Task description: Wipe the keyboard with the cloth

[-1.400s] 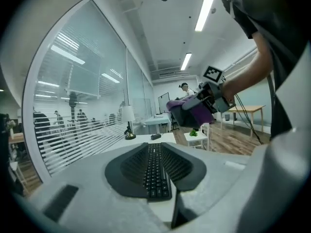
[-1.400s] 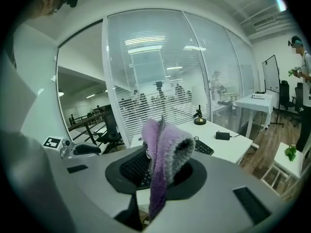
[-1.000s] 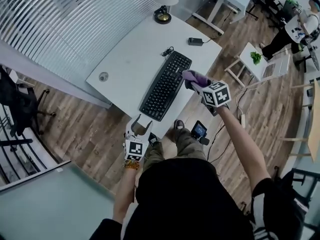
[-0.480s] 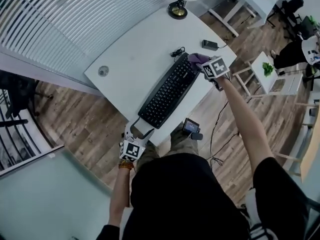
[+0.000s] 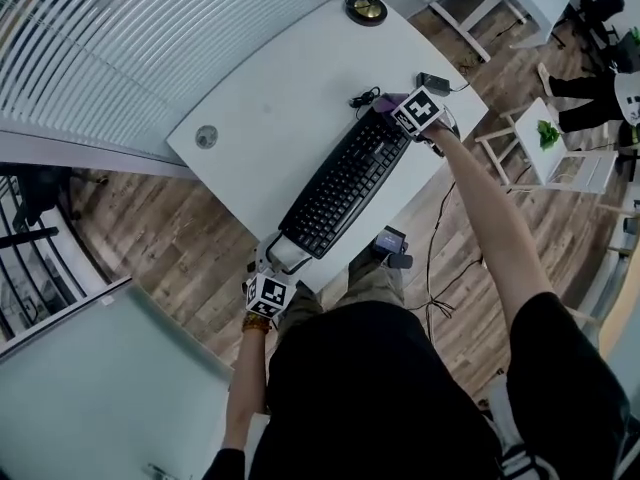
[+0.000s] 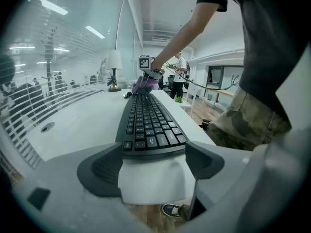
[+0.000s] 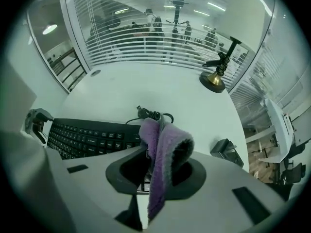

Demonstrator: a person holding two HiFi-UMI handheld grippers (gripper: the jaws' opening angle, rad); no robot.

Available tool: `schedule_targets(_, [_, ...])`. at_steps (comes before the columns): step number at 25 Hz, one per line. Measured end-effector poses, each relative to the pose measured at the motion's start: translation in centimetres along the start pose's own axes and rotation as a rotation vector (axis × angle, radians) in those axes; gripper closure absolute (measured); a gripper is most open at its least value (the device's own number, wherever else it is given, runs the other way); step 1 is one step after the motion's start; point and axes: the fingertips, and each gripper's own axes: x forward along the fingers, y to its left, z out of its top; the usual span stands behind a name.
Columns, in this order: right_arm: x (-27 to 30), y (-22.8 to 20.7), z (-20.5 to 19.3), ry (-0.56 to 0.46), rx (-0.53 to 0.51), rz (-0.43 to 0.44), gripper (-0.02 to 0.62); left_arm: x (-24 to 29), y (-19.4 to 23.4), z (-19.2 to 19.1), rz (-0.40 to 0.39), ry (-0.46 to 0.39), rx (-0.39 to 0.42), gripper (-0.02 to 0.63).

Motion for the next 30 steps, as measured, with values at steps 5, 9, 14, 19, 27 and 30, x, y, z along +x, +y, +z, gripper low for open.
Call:
schedule_targets(5, [1.2, 0.8, -0.4, -0.016, 0.023, 0.028, 0.535, 0.2, 0.0, -0.2, 0.02, 0.013, 0.025, 0.209])
schedule_targets(9, [1.4, 2.0, -0.5, -0.043, 0.074, 0.099, 0.538, 0.2, 0.3, 0.3, 0.051, -0.026, -0.05, 0.209])
schedule_targets(14, [1.4, 2.9, -0.4, -0.058, 0.003, 0.116, 0.54, 0.5, 0.3, 0.3, 0.076, 0.006, -0.021, 0.207])
schedule_targets(19, [1.3, 5.2, -0.4, -0.064, -0.078, 0.183, 0.54, 0.5, 0.3, 0.1, 0.073, 0.013, -0.026, 0.207])
schedule_targets(27, [1.2, 7.3, -0.3, -0.041, -0.088, 0.229, 0.534, 0.2, 0.2, -0.2, 0.071, -0.001, -0.022, 0.207])
schedule_targets(30, [1.2, 8.4, -0.5, -0.046, -0.094, 0.254, 0.534, 0.3, 0.2, -0.2, 0.069, -0.001, -0.019, 0.208])
